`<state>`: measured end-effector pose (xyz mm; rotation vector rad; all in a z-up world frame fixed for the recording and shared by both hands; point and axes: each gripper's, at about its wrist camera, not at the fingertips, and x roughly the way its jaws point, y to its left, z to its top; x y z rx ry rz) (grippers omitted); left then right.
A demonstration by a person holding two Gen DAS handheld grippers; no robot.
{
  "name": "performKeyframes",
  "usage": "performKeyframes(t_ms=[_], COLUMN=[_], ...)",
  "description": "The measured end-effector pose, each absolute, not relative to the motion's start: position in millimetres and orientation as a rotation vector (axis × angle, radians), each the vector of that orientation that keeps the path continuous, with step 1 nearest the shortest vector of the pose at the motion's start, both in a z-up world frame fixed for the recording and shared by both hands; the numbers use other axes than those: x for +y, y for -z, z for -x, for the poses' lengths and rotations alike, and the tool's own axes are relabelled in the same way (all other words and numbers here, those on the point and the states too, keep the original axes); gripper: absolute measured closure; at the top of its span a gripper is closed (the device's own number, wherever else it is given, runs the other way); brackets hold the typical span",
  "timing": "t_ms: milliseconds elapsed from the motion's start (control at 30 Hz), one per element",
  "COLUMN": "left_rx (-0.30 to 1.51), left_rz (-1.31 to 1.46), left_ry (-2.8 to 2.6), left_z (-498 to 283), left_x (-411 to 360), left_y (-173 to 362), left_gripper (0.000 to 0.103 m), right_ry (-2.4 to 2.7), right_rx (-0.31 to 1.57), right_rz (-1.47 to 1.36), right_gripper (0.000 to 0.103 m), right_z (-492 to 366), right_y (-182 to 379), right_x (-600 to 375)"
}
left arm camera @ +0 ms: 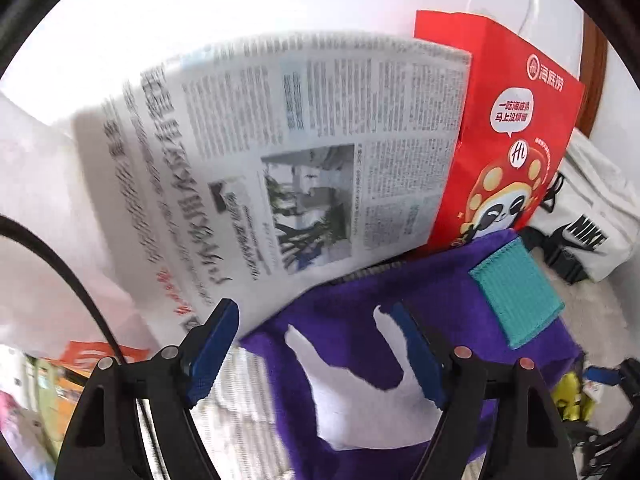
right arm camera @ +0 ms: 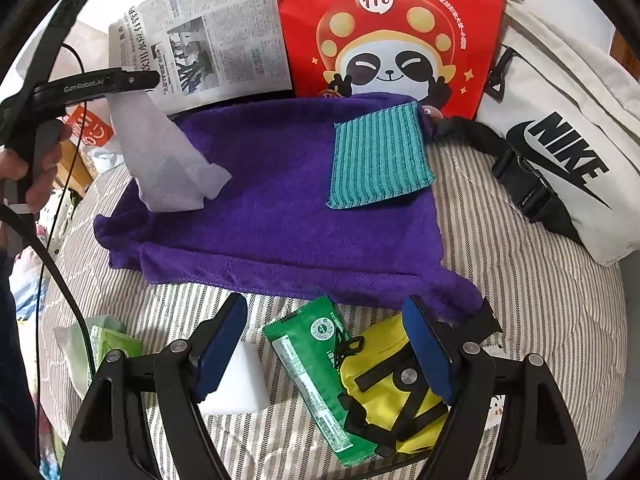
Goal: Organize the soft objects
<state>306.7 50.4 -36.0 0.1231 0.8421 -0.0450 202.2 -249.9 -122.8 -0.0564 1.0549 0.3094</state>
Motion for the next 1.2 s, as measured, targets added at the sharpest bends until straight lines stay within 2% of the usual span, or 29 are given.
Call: performKeyframes(t_ms=[33,167,300,400,733,1200], left_rx=[0.836,0.85,0.87,0.887,0.947,1.044], left_rz=[-0.142,-0.149,0.118,0.207,0.141,0.001], left_ry=[0.04,0.054,0.214,0.249,0.201,0.347], left_z=[-304,-303,-303,-307,-297,-219], left_x=[49,45,64,67,61,22], left_y=[36,36,28,27,47,98], left_gripper=[0.017,0.017,0.017,0.017,0.017,0.017], right_ry=[-0.312,-0.316,-0.32,-0.324,-0.396,-0.328], right_rx=[1.056,1.058,1.055,1.051,1.01,1.044], right_rz=[0.052,0.051,0.055,0.046,0.065,0.015], right_gripper=[0.024,0.024,0.024,0.024,0.024,0.024], right_z=[-202,-200,-196,-195,-194,-179], right_y=[123,123,121,120,108,117], right_x=[-250,-250,-248,-246,-224,-255])
